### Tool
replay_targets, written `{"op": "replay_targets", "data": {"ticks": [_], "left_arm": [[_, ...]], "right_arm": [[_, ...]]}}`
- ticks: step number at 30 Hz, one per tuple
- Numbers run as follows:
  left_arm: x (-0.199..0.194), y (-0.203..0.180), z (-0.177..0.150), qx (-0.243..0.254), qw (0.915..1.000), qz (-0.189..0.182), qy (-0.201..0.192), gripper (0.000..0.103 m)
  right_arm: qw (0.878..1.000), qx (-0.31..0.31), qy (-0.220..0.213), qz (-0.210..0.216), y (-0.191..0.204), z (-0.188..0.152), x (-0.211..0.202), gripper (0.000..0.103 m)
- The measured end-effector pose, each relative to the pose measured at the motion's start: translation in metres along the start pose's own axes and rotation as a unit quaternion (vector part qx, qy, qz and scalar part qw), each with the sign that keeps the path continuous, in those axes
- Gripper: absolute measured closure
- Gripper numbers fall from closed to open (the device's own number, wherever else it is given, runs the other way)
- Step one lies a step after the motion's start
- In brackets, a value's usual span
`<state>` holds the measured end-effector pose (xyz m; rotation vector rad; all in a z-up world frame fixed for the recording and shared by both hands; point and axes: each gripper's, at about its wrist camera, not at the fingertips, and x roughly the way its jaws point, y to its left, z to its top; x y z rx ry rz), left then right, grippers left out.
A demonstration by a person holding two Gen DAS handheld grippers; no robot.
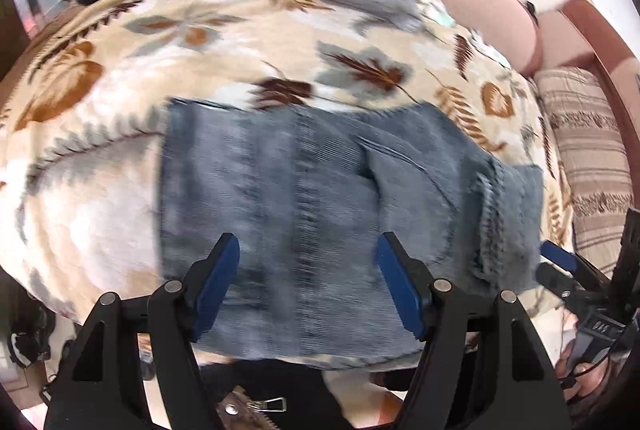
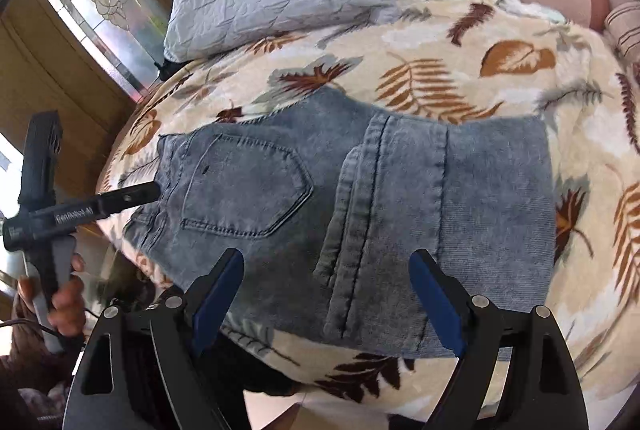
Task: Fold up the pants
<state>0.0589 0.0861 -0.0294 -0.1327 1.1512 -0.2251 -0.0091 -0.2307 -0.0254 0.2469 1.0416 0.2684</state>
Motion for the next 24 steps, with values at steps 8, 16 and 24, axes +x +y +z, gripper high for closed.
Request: {"op": "replay_targets", "data": {"ticks": [8, 16, 24], "left_arm": [[0.005, 0.094, 0.022, -0.087, 0.9958, -0.015, 0.021, 0.031], [0.044, 0.144, 0.03, -0.147, 0.9773, -0.125, 0.087, 0.031], [0.07, 0.15, 0.065, -0.142, 0.9656, -0.189, 0.109, 0.03]], "right_arm": [[0.994, -0.103, 0.031, 0.014, 0.069, 0.001, 0.028, 0.014], [0.958, -0.28, 0.054, 0.03, 0.209, -0.021, 0.089, 0.014], [0.905, -0.42, 0.032, -0.058, 0.277, -0.06, 0.136, 0.014]]}}
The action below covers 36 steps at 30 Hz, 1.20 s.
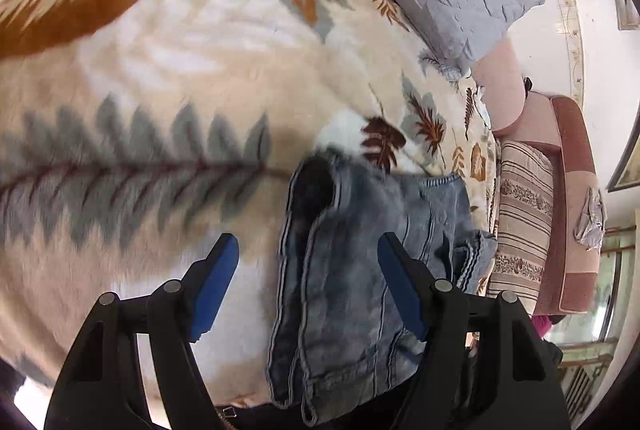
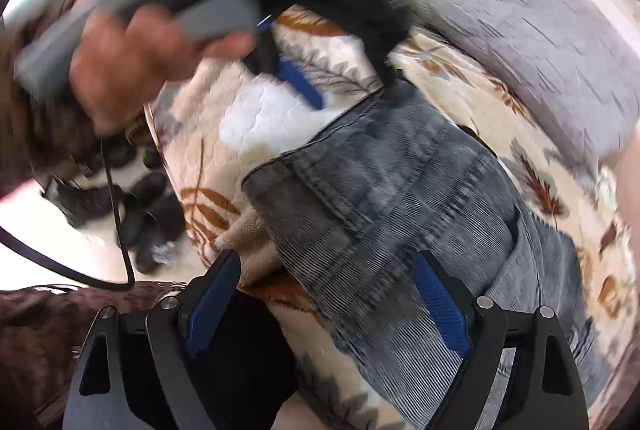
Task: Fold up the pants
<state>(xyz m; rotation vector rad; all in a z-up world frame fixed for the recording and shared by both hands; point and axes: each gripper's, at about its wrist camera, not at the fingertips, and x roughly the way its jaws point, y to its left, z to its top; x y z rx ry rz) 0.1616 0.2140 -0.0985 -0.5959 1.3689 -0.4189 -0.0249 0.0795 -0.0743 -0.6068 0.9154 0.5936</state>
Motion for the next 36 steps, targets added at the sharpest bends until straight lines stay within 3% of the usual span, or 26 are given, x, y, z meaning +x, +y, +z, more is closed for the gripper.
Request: {"op": "replay_targets", "data": {"ticks": [4, 8, 9, 11, 12, 13, 15, 18, 21, 28, 32, 36], "left_arm": [[0.011, -0.005, 0.016, 0.013, 0.9997, -0.003, 0.022, 0.017], [0.024, -0.023, 0.018, 0.06, 0.9967, -0.016, 0.051, 0.016], [0.027, -0.027, 0.017, 0.069, 0.9955, -0.025, 0.06, 0.018], [0.033, -0.037, 0.015, 0.087, 0.9933, -0.026, 0.072, 0.037], [0.033, -0.039, 0.014, 0.092, 0.993, -0.02, 0.072, 0.062], [0.034, -0.04, 0.014, 0.093, 0.9924, -0.025, 0.076, 0.075], [0.032, -0.045, 0.01, 0.097, 0.9928, -0.026, 0.066, 0.08], [0.022, -0.063, 0.0, 0.134, 0.9901, 0.001, 0.041, 0.086], [0.004, -0.081, -0.008, 0.15, 0.9884, -0.003, 0.022, 0.086], [-0.014, -0.143, -0.022, 0.189, 0.982, -0.007, -0.001, 0.087], [0.004, -0.202, -0.037, 0.244, 0.9697, 0.001, 0.008, 0.086], [0.052, -0.266, -0.056, 0.299, 0.9533, 0.012, 0.043, 0.086]], "right_arm": [[0.998, -0.054, 0.006, -0.043, 0.017, 0.002, 0.017, 0.014], [0.993, -0.078, 0.001, -0.085, 0.018, 0.008, 0.032, 0.018], [0.993, -0.08, 0.0, -0.089, 0.017, 0.009, 0.033, 0.024], [0.992, -0.086, -0.006, -0.094, 0.014, 0.013, 0.034, 0.035], [0.992, -0.085, -0.009, -0.094, 0.012, 0.014, 0.033, 0.043], [0.992, -0.081, -0.012, -0.093, 0.008, 0.014, 0.032, 0.051], [0.993, -0.074, -0.018, -0.085, 0.003, 0.014, 0.027, 0.058], [0.993, -0.071, -0.039, -0.085, 0.0, 0.013, 0.013, 0.078], [0.992, -0.063, -0.061, -0.091, -0.002, 0.01, -0.005, 0.081], [0.99, 0.034, -0.107, -0.081, -0.045, -0.012, -0.058, 0.086], [0.984, 0.125, -0.115, -0.061, -0.086, -0.045, -0.082, 0.086], [0.963, 0.248, -0.108, -0.015, -0.137, -0.094, -0.094, 0.083]]}}
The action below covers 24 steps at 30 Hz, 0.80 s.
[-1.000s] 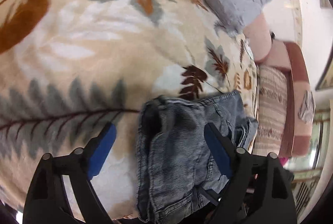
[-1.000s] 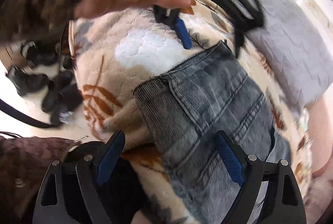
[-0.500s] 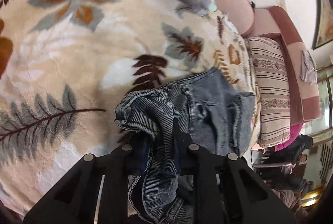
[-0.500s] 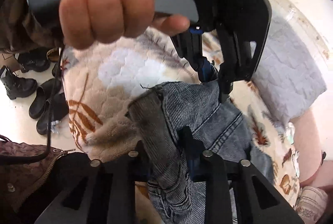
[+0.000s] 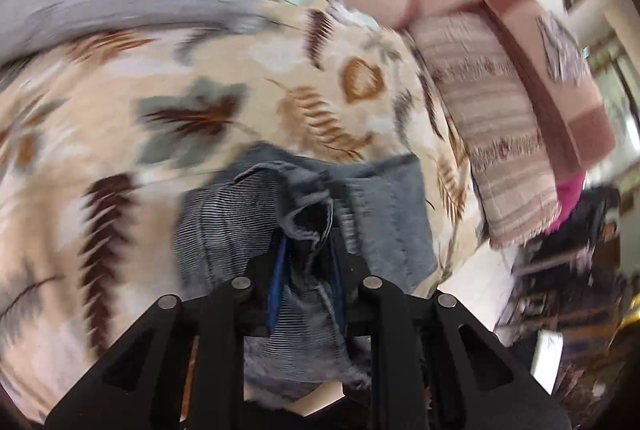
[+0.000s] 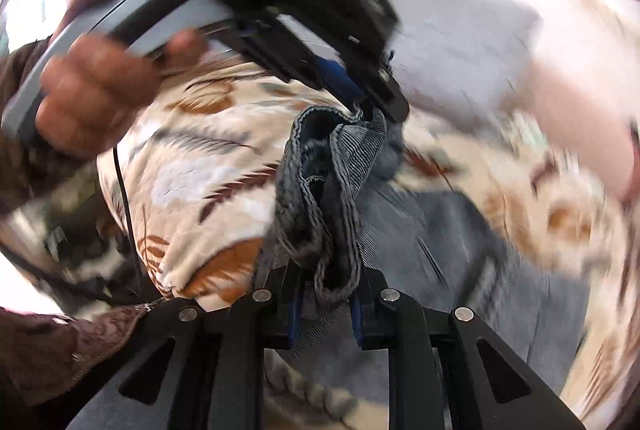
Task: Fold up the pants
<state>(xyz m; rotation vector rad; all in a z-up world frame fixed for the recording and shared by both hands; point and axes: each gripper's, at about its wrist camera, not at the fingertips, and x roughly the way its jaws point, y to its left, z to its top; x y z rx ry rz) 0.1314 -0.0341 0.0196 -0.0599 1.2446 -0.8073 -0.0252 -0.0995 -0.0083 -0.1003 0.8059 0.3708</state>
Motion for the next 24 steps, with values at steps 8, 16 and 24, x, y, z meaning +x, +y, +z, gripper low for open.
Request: {"op": "replay_targets", "data": {"ticks": [8, 16, 24], "left_arm": [[0.135, -0.052, 0.014, 0.006, 0.9887, 0.074, 0.13, 0.084], [0.065, -0.081, 0.028, 0.16, 0.9764, 0.098, 0.107, 0.027], [0.072, -0.056, 0.041, 0.256, 0.9485, 0.113, 0.147, 0.015]], "right_arm": [[0.954, 0.267, 0.072, 0.116, -0.119, -0.086, 0.011, 0.071], [0.932, 0.296, 0.017, 0.209, -0.134, -0.1, -0.017, 0.027], [0.917, 0.319, 0.029, 0.237, -0.129, -0.097, -0.001, 0.023]]}}
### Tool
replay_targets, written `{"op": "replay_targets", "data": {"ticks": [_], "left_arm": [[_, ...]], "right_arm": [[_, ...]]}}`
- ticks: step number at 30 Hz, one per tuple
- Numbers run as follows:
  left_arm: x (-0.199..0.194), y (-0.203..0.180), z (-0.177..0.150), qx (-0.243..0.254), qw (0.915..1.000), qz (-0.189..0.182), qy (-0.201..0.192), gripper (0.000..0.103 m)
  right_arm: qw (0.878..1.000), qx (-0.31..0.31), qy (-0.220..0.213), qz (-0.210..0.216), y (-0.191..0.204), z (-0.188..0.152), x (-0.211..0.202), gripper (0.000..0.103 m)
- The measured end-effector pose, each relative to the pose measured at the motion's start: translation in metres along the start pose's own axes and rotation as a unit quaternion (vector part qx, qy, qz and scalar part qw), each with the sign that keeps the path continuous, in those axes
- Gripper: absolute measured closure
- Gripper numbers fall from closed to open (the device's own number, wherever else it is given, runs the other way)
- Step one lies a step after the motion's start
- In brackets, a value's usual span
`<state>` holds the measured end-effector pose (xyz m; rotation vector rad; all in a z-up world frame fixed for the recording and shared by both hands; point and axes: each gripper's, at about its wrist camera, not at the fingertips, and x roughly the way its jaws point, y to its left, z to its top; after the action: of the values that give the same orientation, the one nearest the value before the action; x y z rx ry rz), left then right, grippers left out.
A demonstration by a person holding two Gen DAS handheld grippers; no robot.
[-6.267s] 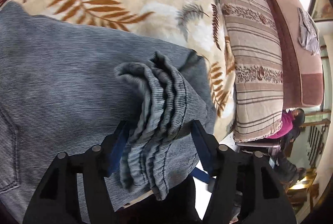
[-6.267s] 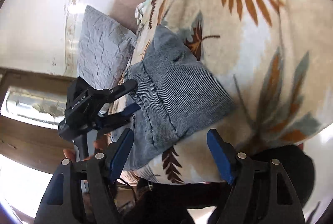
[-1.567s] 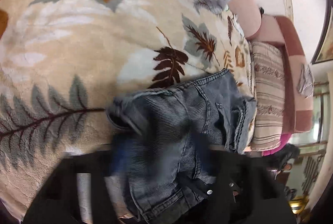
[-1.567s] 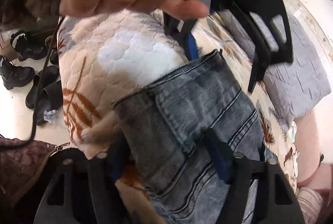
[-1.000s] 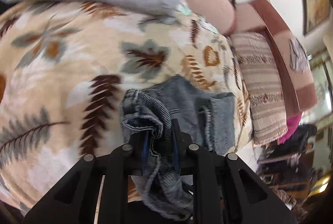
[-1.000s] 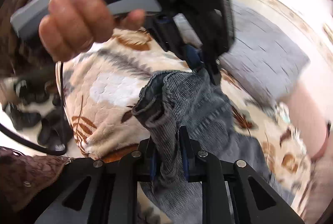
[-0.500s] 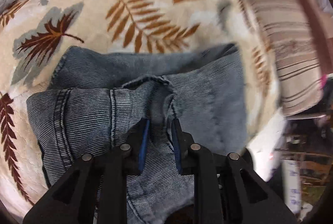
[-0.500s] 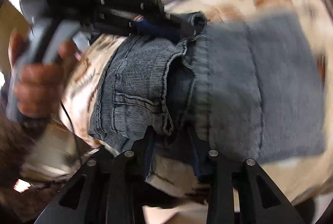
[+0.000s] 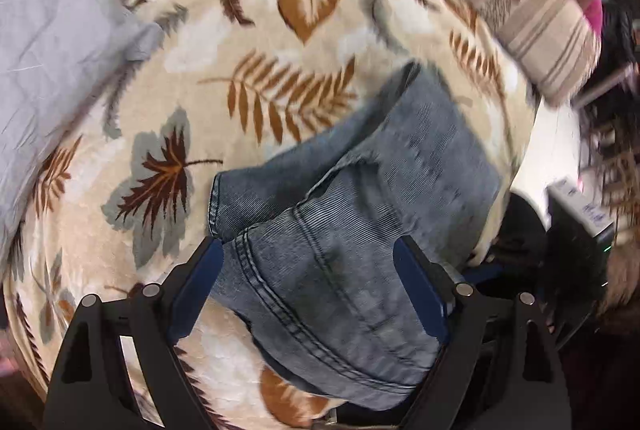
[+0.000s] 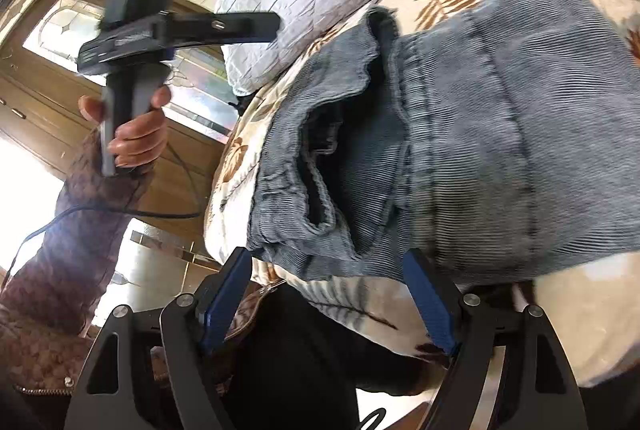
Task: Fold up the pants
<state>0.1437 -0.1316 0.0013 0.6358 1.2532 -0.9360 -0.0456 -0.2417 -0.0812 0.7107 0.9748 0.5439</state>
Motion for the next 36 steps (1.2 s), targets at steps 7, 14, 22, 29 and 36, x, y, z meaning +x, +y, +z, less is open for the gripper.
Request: {"op": "replay_targets", "data": {"ticks": [7, 14, 22, 29, 36], "left_arm": [[0.04, 0.024, 0.004, -0.017, 0.9983, -0.054, 0.014, 0.016], [0.044, 0.019, -0.032, -0.015, 0.9979, -0.052, -0.035, 0.045], [-0.028, -0.004, -0.04, -0.024, 0.9926, -0.044, -0.111, 0.048], [-0.019, -0.048, 0.01, -0.039, 0.9932, -0.023, -0.107, 0.048], [0.02, -0.074, 0.052, -0.078, 0.9925, -0.016, -0.093, 0.048]], "right_arm": [[0.999, 0.037, 0.01, 0.013, -0.001, 0.006, 0.028, 0.022], [0.999, 0.047, -0.001, 0.01, 0.001, 0.013, 0.032, 0.076], [0.998, 0.021, -0.025, 0.063, 0.03, 0.014, -0.001, 0.083], [0.994, 0.048, -0.09, 0.049, -0.001, 0.006, -0.067, 0.083], [0.986, 0.089, -0.138, 0.02, -0.039, 0.006, -0.09, 0.083]]}}
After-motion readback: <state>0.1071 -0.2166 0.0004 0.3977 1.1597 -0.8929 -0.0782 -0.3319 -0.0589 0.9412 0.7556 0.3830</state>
